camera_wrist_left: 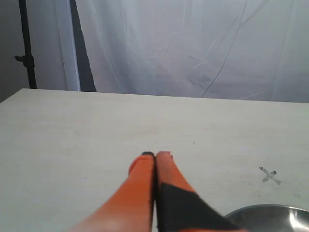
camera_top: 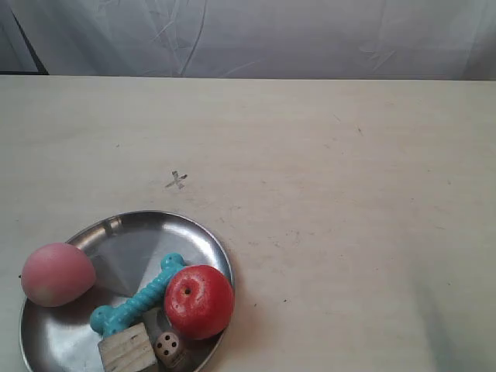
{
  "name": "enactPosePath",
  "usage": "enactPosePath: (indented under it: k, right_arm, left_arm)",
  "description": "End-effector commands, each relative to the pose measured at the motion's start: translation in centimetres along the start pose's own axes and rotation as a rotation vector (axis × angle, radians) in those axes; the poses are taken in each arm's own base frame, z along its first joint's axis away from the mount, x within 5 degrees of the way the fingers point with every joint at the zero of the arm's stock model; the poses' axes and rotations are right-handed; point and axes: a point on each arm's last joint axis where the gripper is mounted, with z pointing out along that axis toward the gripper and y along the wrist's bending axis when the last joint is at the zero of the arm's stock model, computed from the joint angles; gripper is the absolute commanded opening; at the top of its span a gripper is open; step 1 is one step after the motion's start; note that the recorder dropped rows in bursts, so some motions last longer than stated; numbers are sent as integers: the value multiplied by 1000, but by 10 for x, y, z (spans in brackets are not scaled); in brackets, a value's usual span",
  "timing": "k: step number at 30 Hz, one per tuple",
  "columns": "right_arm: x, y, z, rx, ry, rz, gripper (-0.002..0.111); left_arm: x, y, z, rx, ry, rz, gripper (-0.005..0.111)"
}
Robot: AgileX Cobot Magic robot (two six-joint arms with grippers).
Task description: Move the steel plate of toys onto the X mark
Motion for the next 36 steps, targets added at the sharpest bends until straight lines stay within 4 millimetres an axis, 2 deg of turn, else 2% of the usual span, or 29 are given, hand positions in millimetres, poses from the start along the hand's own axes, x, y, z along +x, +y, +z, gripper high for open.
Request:
enactPosePath:
  k: [1, 8, 11, 19, 22, 25, 29, 33, 36]
  right_arm:
    - [-1, 0, 0, -1, -18, -6, 0]
    - [-1, 0, 0, -1, -18, -6, 0]
    - [-1, 0, 0, -1, -18, -6, 0]
    - [-1, 0, 0, 4, -15, -19, 0]
    - [-1, 0, 0, 4, -15, -19, 0]
    - [-4, 0, 0, -6, -50, -13, 0]
    - [-16, 6, -2, -92, -181, 234, 0]
    - [-24, 7, -4, -141, -256, 439, 0]
    - [-26, 7, -5, -166, -267, 573, 0]
  left_arm:
    - [0, 0, 0, 0, -7, -1, 0]
    - [-1, 0, 0, 0, -18, -1, 0]
    - [-8, 0, -1, 3, -96, -21, 0]
    - [-31, 5, -6, 2, -362, -335, 0]
    - [-33, 8, -7, -6, -400, -441, 0]
    - [-33, 9, -7, -8, -407, -471, 0]
    - [-30, 7, -6, 4, -359, -474, 0]
    - [-19, 2, -2, 55, -227, -689, 0]
    - [-13, -2, -1, 75, -143, -722, 0]
